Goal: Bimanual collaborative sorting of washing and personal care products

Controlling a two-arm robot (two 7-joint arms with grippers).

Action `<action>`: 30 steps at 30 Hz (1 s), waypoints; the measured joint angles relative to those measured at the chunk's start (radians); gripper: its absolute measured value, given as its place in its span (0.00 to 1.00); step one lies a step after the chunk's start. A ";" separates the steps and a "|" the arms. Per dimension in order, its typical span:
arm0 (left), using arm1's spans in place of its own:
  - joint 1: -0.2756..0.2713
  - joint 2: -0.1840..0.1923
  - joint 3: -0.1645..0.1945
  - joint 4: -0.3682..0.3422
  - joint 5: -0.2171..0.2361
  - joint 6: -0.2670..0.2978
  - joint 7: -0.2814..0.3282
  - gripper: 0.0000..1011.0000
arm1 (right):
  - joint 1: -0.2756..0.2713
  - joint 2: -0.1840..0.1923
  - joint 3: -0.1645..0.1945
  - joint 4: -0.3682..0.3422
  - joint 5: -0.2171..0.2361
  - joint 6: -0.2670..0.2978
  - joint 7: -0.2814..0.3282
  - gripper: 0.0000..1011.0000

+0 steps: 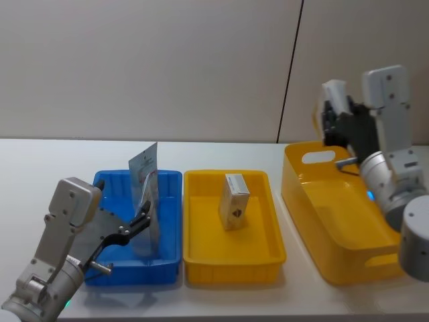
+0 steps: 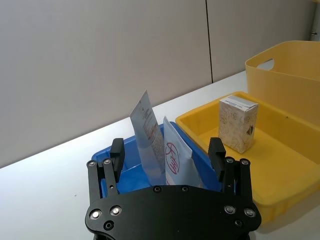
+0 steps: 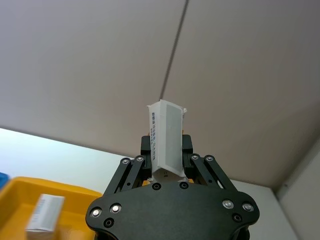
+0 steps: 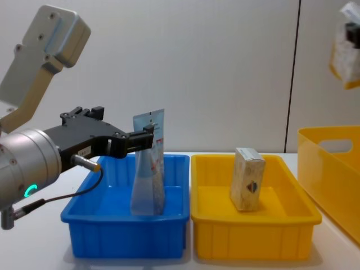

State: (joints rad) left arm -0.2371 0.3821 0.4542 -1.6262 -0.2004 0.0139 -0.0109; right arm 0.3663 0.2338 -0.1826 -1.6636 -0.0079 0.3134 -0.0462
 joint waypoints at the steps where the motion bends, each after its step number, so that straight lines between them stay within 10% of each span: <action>1: 0.000 0.000 0.000 0.000 0.000 0.000 0.000 0.99 | 0.001 0.003 0.004 0.002 -0.004 0.002 -0.002 0.31; 30: 0.000 0.000 0.000 0.000 0.000 0.000 0.000 0.99 | -0.022 0.073 0.077 0.067 -0.014 0.168 0.066 0.31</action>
State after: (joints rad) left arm -0.2371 0.3821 0.4542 -1.6262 -0.2004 0.0139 -0.0109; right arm 0.3444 0.3064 -0.1059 -1.5971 -0.0223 0.4815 0.0194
